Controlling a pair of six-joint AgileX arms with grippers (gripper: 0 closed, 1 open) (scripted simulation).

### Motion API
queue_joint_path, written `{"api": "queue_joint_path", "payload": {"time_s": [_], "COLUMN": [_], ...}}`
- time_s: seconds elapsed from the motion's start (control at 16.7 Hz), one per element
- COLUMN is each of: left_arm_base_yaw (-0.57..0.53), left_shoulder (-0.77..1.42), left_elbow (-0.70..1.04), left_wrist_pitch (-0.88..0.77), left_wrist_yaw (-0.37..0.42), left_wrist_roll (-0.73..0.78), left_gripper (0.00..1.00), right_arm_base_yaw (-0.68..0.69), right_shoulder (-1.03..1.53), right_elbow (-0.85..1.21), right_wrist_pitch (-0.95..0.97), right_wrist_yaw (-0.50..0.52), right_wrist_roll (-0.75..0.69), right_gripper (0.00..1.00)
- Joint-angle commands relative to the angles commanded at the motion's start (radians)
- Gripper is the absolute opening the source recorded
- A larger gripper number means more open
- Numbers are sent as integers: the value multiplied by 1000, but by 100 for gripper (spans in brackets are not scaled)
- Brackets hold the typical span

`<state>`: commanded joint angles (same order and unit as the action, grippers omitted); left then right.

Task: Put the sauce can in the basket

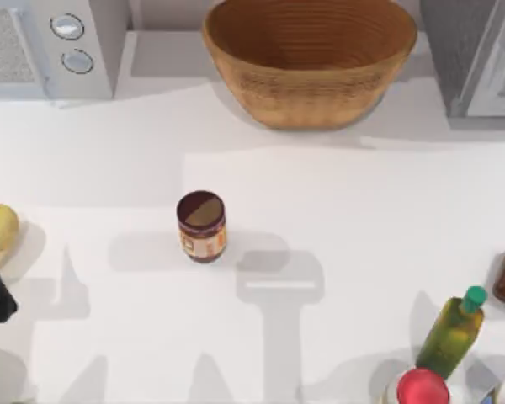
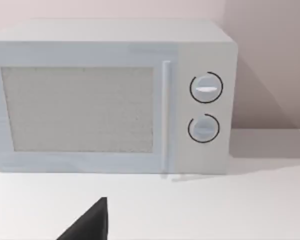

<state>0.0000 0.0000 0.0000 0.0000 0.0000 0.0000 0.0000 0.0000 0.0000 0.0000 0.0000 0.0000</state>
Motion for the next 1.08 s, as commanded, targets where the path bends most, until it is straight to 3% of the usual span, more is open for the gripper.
{"api": "queue_joint_path", "payload": {"time_s": [0.24, 0.42, 0.66, 1.08], "left_arm_base_yaw": [0, 0, -1, -4], "left_shoulder": [29, 151, 435, 1065], "left_elbow": [13, 63, 175, 429], "left_wrist_pitch": [3, 15, 41, 101], "left_wrist_yaw": [20, 98, 275, 674], "left_wrist_roll": [16, 77, 215, 528], "left_gripper": [100, 100, 100, 100], "right_arm_base_yaw": [0, 0, 0, 0], "right_shoulder": [0, 0, 0, 0], "right_elbow": [0, 0, 0, 0], "right_wrist_pitch": [0, 0, 0, 0], "right_wrist_yaw": [0, 0, 0, 0], "right_wrist_roll": [0, 0, 0, 0], "right_gripper": [100, 100, 100, 100]}}
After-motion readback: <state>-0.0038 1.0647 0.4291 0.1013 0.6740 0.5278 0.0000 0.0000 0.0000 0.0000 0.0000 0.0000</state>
